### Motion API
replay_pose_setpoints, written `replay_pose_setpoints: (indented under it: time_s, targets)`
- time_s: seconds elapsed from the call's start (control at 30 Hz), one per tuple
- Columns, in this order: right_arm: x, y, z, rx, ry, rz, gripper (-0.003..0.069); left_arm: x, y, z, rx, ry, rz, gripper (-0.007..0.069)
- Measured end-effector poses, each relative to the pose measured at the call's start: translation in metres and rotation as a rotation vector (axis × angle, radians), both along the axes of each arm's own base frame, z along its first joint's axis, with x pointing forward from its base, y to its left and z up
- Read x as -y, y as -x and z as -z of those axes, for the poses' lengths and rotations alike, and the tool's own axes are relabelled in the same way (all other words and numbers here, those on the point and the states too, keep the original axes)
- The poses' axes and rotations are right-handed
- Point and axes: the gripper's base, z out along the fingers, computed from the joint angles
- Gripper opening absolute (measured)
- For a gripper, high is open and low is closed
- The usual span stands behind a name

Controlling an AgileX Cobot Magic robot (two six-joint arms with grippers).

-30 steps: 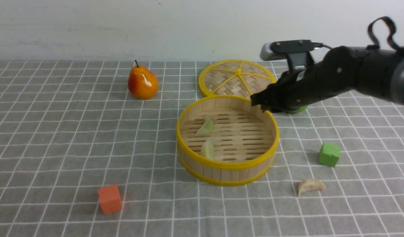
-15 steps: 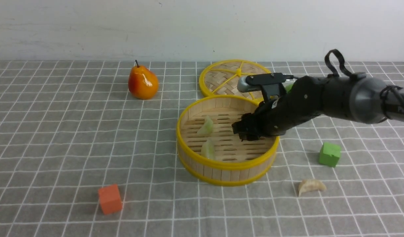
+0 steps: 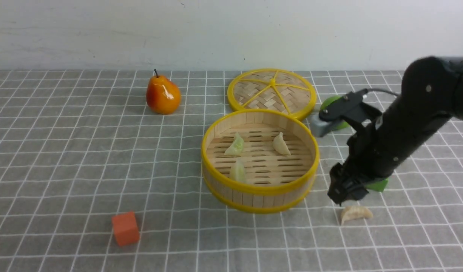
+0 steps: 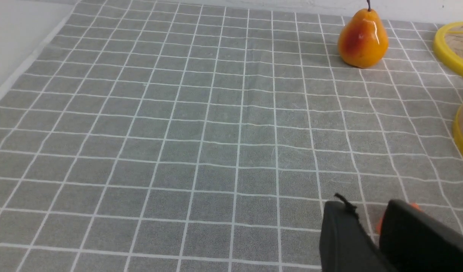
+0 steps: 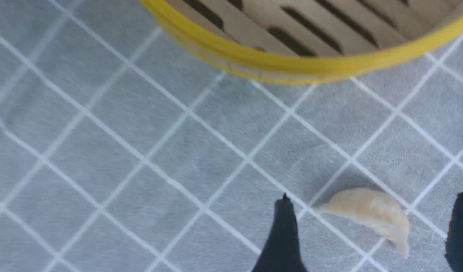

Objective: Put the dumplings into the steamer on the table with the grey tablecloth.
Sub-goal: 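Reach for and grasp a dumpling lying on the table beside the steamer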

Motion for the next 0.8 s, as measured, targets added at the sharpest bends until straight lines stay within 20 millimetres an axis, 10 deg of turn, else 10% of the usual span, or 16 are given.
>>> replay_pose_setpoints:
  time_s: [0.47,0.8]
  targets:
    - [0.011,-0.006,0.054,-0.111,0.023,0.142,0.048,-0.001,0.003,-0.001,0.014,0.013,0.0,0.0163]
    - [0.011,0.001,0.055,-0.216,-0.002,0.265,0.0232,-0.001,0.003,-0.001,0.014,0.013,0.0,0.0171]
